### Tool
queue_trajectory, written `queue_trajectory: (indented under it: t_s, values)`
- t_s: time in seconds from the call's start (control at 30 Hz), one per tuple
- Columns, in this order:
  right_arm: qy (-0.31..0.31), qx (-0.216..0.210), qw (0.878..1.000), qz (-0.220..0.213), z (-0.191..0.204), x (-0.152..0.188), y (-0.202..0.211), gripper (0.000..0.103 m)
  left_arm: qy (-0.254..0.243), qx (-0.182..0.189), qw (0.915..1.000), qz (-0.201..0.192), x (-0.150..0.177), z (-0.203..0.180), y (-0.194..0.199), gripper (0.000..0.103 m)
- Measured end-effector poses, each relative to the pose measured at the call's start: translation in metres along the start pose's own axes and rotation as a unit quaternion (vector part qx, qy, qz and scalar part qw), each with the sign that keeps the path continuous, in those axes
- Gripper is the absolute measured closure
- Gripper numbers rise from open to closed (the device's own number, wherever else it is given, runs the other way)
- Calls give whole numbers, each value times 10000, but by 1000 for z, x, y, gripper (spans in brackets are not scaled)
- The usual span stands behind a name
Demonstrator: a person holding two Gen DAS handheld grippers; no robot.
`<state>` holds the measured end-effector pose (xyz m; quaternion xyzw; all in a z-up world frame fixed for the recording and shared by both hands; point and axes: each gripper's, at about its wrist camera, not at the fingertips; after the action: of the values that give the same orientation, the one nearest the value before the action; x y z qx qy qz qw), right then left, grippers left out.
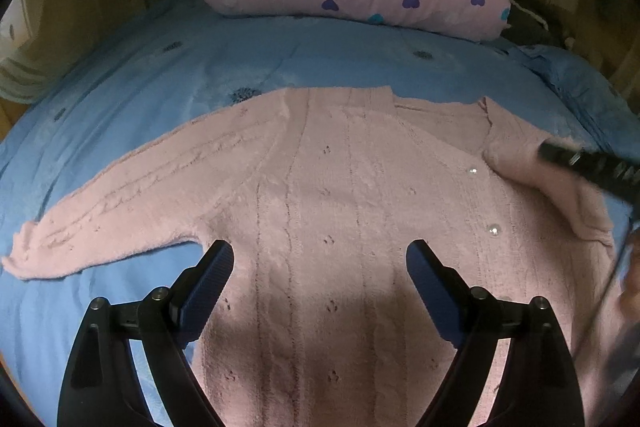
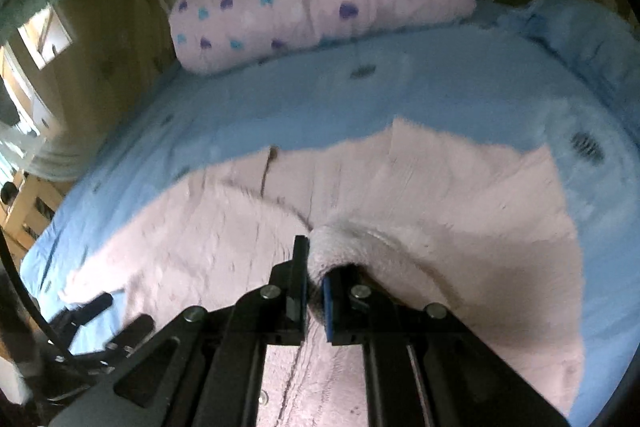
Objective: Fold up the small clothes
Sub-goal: 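Carry the sleeve with the right tool across the body and release it, then move the left tool to the cardigan side edge and grasp it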
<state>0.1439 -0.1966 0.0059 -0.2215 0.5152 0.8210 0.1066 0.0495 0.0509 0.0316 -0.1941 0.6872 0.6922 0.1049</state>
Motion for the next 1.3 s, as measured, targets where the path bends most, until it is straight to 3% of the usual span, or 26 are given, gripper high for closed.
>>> queue_trajectory:
  t_s: [0.1,0.2,0.3,0.43,0.6,0.83,0.9,1.03,1.17,1.3]
  values:
    - [-114,72,9997,184,-2,8,-18,90,42,25,10000,40,-1,2,-1,18]
    - [-243,81,9990,374,-7,15,-26,60,63,9,10000,35,-2,3,-2,19]
    - [-356,-85,9980,516,-10,22,-26,53,88,38,9999,75,-3,3,-5,19]
    - [-443,-224,9961,732,-17,33,-19,51,102,107,9998,162,-1,3,-9,19]
    - [-536,-259,9947,839,-23,51,0,35,10,56,9999,108,1,-2,-9,19]
    - [-664,-359,9928,935,-33,81,31,31,-158,93,9998,71,7,-13,-5,19]
    - [-696,-345,9931,881,-37,92,42,24,-182,144,9997,85,10,-18,-2,19]
    - [-626,-108,9947,804,-44,106,59,23,-307,158,9993,112,12,-31,4,19]
    - [-642,215,9966,459,-63,117,84,23,-424,240,9988,60,12,-52,19,19]
    - [-1106,461,9928,93,-95,113,104,23,-649,323,9974,-25,8,-81,34,19]
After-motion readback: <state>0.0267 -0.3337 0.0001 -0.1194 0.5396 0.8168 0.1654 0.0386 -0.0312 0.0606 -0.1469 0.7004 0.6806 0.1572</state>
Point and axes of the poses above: each gripper's, at about its wrist camera, not at the fingertips, and y roughly against the way its jaws point, z to its left, x to its underside, and after that the axes turned 14 degrees about z, right-handed
